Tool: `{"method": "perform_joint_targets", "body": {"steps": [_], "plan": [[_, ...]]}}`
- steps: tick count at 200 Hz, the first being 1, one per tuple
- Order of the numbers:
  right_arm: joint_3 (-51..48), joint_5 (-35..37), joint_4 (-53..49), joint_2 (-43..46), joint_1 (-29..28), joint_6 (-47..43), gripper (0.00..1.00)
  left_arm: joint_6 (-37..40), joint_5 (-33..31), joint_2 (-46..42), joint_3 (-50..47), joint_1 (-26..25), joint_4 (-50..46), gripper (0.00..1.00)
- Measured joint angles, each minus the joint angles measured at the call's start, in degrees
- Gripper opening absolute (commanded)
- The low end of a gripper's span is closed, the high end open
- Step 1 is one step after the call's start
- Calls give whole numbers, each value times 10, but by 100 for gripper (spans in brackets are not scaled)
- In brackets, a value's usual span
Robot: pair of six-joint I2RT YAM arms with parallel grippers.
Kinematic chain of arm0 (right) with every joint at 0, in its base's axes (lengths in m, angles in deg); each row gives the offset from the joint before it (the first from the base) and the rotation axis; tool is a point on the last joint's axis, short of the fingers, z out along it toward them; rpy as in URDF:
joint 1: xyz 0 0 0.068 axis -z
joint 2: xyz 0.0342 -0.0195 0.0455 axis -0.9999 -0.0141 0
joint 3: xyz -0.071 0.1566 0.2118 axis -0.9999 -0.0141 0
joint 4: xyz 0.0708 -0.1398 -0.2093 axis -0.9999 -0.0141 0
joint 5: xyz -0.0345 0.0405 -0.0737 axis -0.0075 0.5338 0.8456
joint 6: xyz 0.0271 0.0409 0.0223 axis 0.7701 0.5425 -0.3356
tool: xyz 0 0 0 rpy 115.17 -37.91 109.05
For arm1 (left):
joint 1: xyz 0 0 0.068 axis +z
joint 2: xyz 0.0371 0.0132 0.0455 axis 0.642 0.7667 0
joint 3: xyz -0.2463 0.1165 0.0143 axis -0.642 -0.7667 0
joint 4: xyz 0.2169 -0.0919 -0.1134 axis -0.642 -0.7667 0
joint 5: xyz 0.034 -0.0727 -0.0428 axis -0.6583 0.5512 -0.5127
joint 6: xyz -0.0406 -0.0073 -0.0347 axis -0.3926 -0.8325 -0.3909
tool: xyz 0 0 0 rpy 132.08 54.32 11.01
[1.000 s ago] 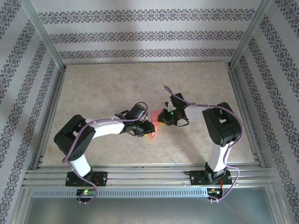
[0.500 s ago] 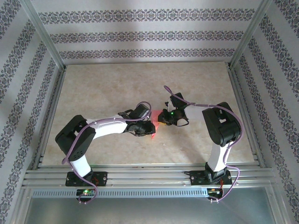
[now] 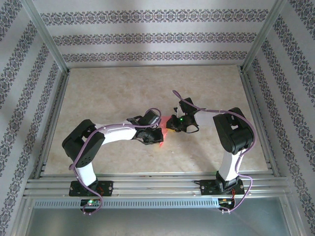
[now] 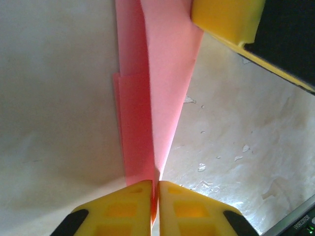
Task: Fold a paper plane with a square sheet of paper (pick it up from the middle)
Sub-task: Fold the wing for the fifth time at the center of the table.
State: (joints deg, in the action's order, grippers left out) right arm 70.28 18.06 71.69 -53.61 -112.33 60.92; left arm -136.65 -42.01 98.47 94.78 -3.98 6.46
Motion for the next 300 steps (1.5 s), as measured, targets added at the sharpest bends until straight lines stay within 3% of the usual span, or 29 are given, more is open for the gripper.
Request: {"method": "perform_joint_targets", "body": {"steps": [95, 143, 233, 300], "plan": [[1, 0, 0, -1, 0, 0, 17, 0, 26, 19, 0, 0, 12, 10], [1, 0, 0, -1, 0, 0, 17, 0, 35, 20, 0, 0, 15, 15], [1, 0, 0, -1, 0, 0, 17, 0, 41, 26, -2, 0, 19, 10], [1, 0, -2, -1, 0, 0, 17, 2, 35, 23, -2, 0, 14, 24]]}}
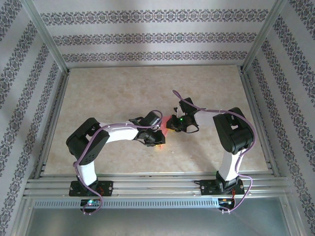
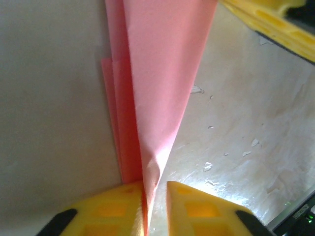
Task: Fold a paper plane with a square sheet of paper (pick it up from the middle)
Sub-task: Fold the wing for the fifth time at the center of the table.
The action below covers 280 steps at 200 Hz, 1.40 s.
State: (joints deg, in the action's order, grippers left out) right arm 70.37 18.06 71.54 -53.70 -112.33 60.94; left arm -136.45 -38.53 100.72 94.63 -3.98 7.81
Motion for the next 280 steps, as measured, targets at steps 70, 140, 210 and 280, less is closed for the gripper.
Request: {"method": "perform_joint_targets", "body": {"steps": [70, 140, 210, 280], "plan": [[0, 0, 0, 0, 0, 0, 17, 17, -28, -84, 1, 6, -16, 18], [0, 0, 0, 0, 0, 0, 17, 17, -7, 6, 34, 9, 24, 9], [0, 0, 0, -1, 0, 0, 17, 11, -4, 15, 24, 9, 27, 8], [2, 0, -3, -3, 0, 0, 17, 0, 9, 24, 13, 9, 45, 9]]}}
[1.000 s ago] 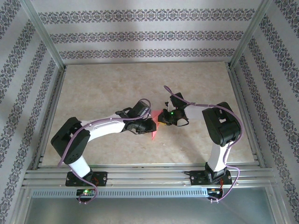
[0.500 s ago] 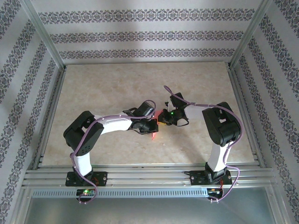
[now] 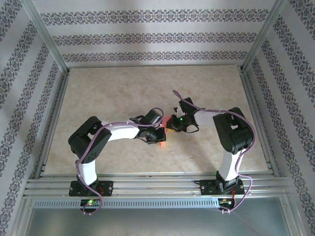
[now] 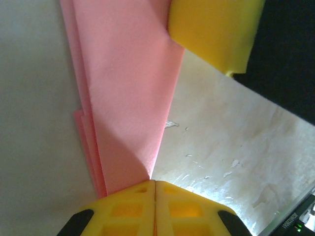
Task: Fold a paper plane with a square sheet of paper (pick it up from the middle)
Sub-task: Fold the wing for the fifth time at the center of the table.
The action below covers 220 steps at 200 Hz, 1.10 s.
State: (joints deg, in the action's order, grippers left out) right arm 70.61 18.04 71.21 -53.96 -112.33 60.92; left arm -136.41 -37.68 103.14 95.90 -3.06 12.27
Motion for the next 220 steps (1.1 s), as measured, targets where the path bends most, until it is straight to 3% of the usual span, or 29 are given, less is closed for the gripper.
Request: {"method": "perform_joint_targets", "body": {"steps": [220], "plan": [[6, 1, -8, -5, 0, 9, 17, -5, -8, -14, -34, -10, 21, 8]]}}
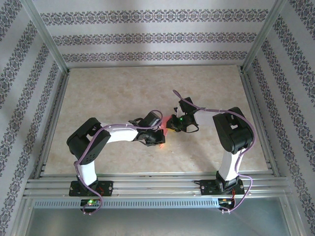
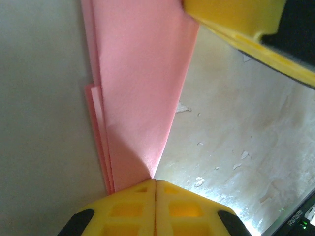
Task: Fold a paper plane with a square sheet of paper (pick it up from the middle)
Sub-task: Fold the wing for the fifth time at the center of the table.
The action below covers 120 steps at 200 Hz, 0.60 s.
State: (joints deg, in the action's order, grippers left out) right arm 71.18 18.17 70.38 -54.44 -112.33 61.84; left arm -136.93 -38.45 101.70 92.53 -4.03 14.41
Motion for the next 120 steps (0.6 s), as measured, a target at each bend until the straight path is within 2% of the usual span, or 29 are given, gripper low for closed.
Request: {"method": "perform_joint_targets", "body": {"steps": [120], "plan": [[7, 1, -11, -4, 0, 4, 17, 3, -23, -14, -2, -19, -32, 7]]}}
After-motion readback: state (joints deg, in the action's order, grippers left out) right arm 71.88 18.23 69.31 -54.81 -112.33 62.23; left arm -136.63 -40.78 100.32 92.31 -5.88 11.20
